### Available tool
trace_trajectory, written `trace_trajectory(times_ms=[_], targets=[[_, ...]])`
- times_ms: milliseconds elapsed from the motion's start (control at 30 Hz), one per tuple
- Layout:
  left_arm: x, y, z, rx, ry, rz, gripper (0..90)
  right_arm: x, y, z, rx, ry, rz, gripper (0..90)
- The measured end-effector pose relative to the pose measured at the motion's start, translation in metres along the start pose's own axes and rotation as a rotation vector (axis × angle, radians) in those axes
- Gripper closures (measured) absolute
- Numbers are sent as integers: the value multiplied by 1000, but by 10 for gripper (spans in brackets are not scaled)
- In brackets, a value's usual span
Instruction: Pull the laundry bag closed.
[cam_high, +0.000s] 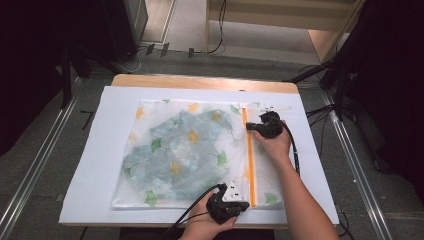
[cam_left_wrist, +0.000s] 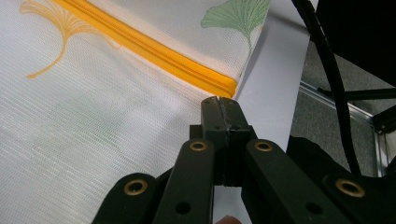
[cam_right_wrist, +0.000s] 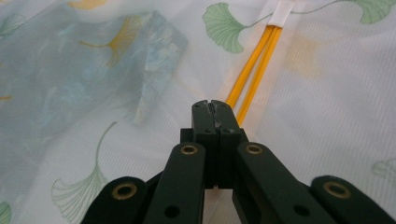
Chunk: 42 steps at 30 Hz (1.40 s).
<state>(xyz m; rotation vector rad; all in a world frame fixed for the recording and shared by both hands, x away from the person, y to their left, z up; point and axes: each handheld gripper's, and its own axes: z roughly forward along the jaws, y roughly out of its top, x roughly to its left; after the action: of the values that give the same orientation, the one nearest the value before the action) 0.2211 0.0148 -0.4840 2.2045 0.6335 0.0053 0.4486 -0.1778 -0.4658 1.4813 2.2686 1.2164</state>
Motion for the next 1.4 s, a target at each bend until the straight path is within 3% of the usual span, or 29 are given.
trace_trajectory(times_ms=[233, 600, 867, 1100, 1400], targets=[[-1, 0, 0, -8, 3, 4, 900, -6, 13, 6, -6, -14, 17, 900], [1, 0, 0, 5, -20, 0, 900, -19, 40, 30, 11, -45, 64, 900], [2, 1, 0, 10, -33, -10, 900, -26, 57, 43, -26, -53, 107, 900], [4, 2, 0, 21, -46, -26, 900, -32, 69, 50, -43, -49, 112, 900], [4, 1, 0, 19, -45, -15, 900, -33, 86, 53, -56, -67, 101, 900]])
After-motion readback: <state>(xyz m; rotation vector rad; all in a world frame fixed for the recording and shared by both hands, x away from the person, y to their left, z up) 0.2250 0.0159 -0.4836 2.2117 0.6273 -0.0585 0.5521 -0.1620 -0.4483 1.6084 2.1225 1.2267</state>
